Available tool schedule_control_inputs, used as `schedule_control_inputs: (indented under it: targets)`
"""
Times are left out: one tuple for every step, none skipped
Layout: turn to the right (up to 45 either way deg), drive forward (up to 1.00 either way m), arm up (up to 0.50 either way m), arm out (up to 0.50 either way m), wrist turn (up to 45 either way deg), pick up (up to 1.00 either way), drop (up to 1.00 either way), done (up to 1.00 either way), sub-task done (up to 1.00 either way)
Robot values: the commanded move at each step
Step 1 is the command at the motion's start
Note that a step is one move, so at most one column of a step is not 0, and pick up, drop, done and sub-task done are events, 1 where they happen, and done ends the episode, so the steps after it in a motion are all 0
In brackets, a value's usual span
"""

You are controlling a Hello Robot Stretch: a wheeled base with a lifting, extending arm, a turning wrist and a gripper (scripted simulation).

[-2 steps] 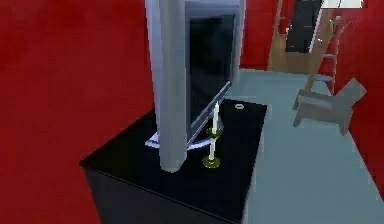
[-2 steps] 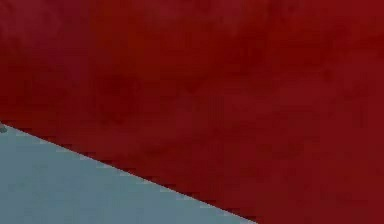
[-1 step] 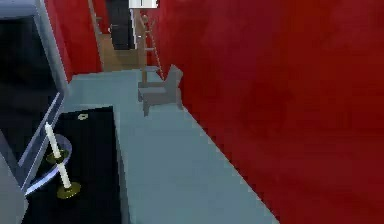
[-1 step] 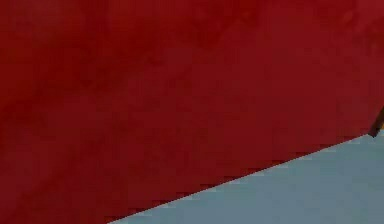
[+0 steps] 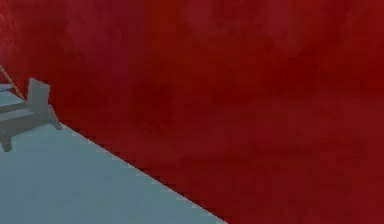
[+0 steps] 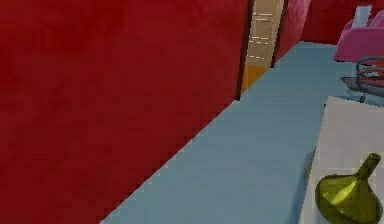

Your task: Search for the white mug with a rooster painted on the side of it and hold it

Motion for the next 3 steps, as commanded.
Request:
schedule_control_inputs:
  targets:
    - [0.0,0.20,0.00,0.00,0.0,0.00,0.00,0.00,0.00]
    - [-12.0,0.00,0.00,0.00,0.0,0.00,0.00,0.00,0.00]
    - [-3.0,0.00,0.00,0.00,0.0,0.00,0.00,0.00,0.00]
